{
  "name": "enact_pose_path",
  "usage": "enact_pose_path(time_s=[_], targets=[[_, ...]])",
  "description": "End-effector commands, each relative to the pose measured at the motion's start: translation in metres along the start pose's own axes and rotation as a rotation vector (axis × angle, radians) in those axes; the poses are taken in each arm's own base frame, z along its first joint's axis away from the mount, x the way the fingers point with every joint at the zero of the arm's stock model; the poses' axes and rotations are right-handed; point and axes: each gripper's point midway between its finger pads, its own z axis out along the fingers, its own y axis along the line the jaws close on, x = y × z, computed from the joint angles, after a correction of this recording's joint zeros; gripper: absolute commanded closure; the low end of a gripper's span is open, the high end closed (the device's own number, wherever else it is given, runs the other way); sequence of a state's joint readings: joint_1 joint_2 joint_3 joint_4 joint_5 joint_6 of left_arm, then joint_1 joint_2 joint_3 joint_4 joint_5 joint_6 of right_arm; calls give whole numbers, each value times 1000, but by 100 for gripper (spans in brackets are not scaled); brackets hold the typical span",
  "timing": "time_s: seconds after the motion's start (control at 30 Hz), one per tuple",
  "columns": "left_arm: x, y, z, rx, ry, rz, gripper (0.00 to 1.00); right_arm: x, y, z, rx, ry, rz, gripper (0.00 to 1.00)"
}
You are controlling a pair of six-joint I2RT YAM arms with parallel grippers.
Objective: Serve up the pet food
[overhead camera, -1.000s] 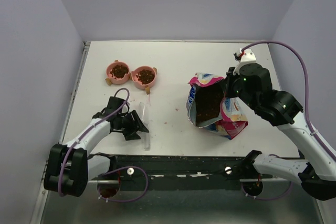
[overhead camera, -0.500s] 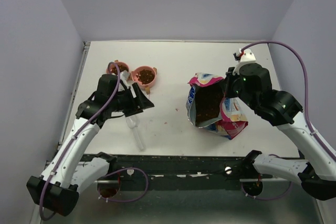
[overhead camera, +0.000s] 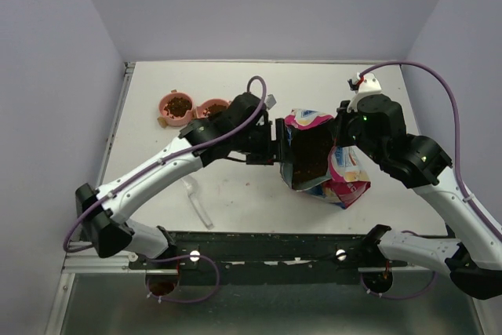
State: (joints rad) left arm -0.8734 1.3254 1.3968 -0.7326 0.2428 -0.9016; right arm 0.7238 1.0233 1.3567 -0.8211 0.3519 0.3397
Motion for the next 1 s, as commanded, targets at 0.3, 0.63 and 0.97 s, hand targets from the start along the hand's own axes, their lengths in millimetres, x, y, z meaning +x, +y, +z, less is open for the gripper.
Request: enact_pose_path(time_s=[0.3,0.63,0.97], targets=[[-16,-1,41,-135,71,95,82,-37,30,-9,-146,-88,1,99],[-49,24,-1,-323,-113,30,100,-5,80,-3,-428,86,-148,99],[-58,43,-68,-362,-339,-192,100,29,153,-24,-830,292,-149,99]])
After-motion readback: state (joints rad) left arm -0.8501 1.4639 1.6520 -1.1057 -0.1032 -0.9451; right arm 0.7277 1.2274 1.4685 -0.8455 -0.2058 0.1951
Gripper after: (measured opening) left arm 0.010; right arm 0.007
